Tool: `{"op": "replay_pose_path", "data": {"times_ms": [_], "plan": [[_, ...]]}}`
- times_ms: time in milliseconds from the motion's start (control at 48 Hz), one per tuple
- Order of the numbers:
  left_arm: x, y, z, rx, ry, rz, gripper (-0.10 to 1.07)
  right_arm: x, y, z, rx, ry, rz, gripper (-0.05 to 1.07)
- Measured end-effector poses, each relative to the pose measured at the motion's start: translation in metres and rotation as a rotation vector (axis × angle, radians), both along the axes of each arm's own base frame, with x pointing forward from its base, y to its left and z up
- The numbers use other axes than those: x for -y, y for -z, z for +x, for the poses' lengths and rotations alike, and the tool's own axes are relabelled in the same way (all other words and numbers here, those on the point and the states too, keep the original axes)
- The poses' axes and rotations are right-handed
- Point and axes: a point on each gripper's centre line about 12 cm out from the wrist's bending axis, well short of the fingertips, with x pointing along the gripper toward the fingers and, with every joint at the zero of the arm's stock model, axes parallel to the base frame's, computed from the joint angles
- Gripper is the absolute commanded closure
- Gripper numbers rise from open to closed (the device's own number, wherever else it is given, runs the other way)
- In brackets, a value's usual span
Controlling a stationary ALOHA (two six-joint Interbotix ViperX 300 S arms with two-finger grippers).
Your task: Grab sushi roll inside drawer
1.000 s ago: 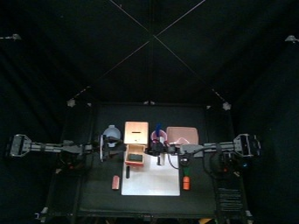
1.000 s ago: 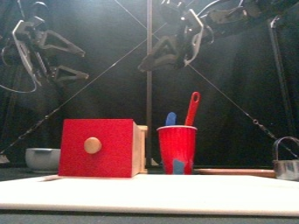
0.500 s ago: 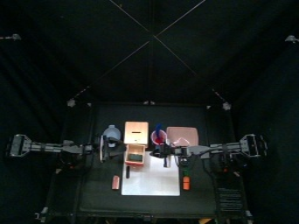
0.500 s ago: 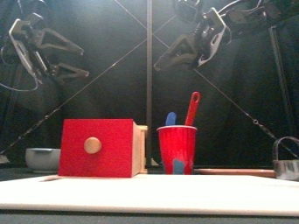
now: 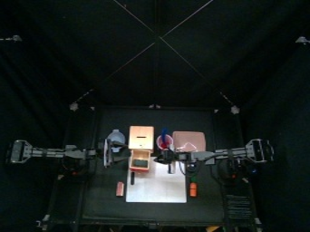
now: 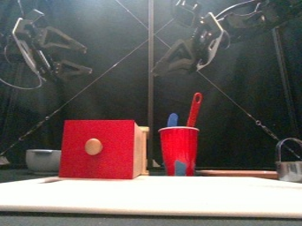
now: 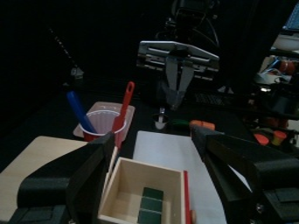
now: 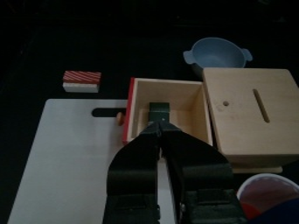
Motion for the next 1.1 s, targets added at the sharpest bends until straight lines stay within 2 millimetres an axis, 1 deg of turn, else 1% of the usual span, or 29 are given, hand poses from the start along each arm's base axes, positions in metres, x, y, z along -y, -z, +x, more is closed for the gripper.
{"op": "replay_pose_path", "data": {"times_ms": [62,146,292,333,375,479,542,688,812,1104], "plan": [[-0.001,-0.001,0.000,0.000,-0.002,0.009,-0.02,0.001,0.002,0.008,-0.016,0.006,0.008,0.90],[-0.004,0.000,0.000,-0.002,-0.014,0.022,-0.02,0.003,0.005,0.022,-0.067,0.017,0.015,0.78],[-0.015,-0.004,-0.004,0.011,-0.062,0.035,-0.03,0.009,0.018,0.047,-0.191,0.042,0.028,0.53],[-0.019,-0.004,-0.007,0.016,-0.082,0.036,-0.03,0.011,0.018,0.054,-0.214,0.050,0.034,0.44],[-0.022,-0.004,-0.010,0.019,-0.097,0.037,-0.03,0.012,0.020,0.060,-0.237,0.057,0.040,0.38],[-0.028,-0.005,-0.015,0.028,-0.128,0.049,-0.03,0.022,0.019,0.073,-0.265,0.079,0.047,0.26],[-0.029,-0.005,-0.018,0.032,-0.133,0.059,-0.03,0.026,0.020,0.078,-0.277,0.089,0.049,0.24],[-0.029,-0.006,-0.020,0.033,-0.136,0.079,-0.03,0.037,0.027,0.088,-0.314,0.105,0.044,0.24],[-0.030,-0.004,-0.020,0.027,-0.139,0.077,-0.03,0.042,0.032,0.095,-0.366,0.116,0.046,0.24],[-0.030,-0.001,-0.021,0.005,-0.142,0.073,-0.03,0.042,0.036,0.111,-0.505,0.130,0.112,0.24]]}}
